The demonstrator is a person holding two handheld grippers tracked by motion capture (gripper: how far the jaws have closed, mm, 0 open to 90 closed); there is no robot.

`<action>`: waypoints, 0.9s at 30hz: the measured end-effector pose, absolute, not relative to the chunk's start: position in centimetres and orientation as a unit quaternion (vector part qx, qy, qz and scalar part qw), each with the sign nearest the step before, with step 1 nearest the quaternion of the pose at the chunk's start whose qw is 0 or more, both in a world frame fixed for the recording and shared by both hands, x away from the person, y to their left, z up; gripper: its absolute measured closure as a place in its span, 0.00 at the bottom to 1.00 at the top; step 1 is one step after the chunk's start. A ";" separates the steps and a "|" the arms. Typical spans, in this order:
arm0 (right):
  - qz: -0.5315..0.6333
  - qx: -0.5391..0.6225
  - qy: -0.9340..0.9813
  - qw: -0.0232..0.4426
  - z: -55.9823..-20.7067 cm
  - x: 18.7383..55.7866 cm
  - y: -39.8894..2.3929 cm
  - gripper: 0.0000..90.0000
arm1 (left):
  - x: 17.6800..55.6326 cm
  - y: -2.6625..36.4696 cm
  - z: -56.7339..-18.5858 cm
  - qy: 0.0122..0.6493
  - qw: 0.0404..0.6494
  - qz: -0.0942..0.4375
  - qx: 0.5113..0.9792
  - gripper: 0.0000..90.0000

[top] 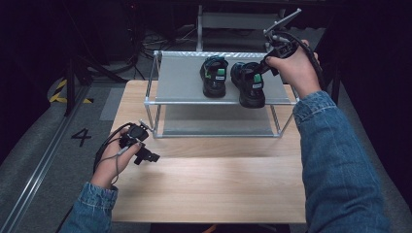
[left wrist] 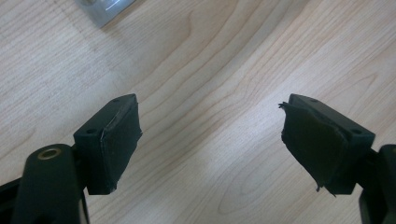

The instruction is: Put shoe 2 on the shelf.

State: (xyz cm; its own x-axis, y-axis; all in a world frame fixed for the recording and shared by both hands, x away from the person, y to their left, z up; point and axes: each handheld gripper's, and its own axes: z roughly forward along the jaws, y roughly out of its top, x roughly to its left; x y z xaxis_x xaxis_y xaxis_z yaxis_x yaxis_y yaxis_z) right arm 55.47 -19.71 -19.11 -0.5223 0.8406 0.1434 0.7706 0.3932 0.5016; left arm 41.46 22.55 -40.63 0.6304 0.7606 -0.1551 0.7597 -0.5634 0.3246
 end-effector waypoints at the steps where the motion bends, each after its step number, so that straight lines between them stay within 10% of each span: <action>1: 0.265 0.487 0.829 0.067 -19.3 55.9 -19.7 0.82 | 41.4 22.6 -40.6 0.430 0.182 0.006 0.884 0.22; 27: 0.273 0.526 0.800 0.093 -21.6 60.5 -18.3 0.82 | 39.3 24.1 -41.3 0.444 0.174 0.016 0.879 0.21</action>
State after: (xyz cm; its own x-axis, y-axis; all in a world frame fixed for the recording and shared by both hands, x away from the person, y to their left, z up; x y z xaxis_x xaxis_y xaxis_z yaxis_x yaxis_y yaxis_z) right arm 60.47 -18.25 -21.60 -0.4301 0.8920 0.1390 0.7908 0.2980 0.5347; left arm 39.26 24.13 -41.29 0.6046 0.7865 -0.1260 0.7752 -0.5447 0.3198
